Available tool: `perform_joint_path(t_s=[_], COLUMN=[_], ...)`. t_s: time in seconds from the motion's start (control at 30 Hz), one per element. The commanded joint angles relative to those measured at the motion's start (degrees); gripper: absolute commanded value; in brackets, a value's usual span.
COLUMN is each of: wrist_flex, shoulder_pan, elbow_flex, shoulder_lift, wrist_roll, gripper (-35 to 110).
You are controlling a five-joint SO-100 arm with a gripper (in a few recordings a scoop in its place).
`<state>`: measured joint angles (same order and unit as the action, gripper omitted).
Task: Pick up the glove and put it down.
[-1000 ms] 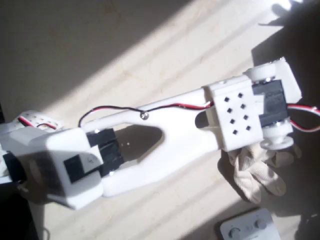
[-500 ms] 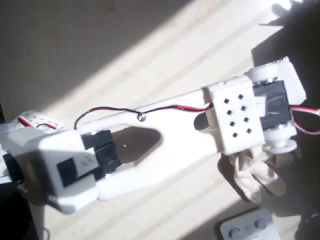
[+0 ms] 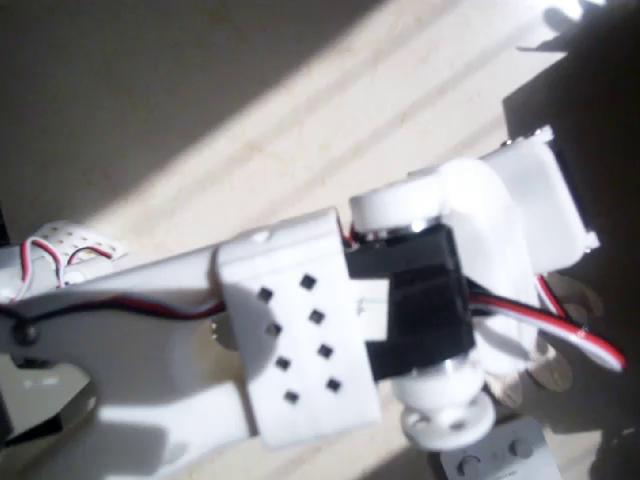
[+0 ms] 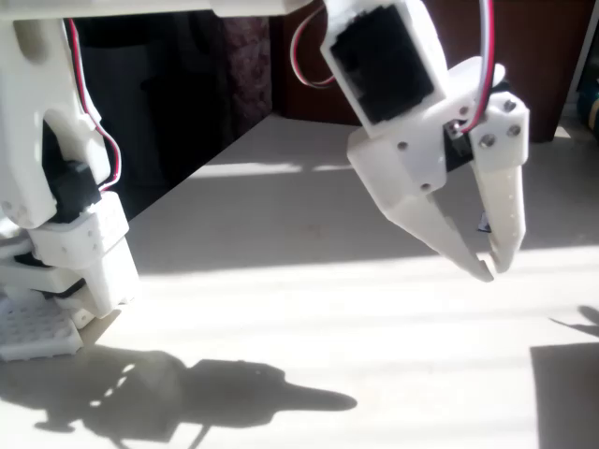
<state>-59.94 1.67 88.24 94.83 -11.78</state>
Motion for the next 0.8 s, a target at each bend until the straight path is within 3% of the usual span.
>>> perform_joint_path(t_s=[0.0,0.27,0.77], wrist_flex=[6.2,13.2,13.4], shoulder_pan=[0.0,0.1,0.1], elbow_flex=[11.3,37.9,72.0], shoulder_lift=[13.3,37.1,74.9], wrist_roll=[0.4,0.4,0.4], gripper=[0,0,0])
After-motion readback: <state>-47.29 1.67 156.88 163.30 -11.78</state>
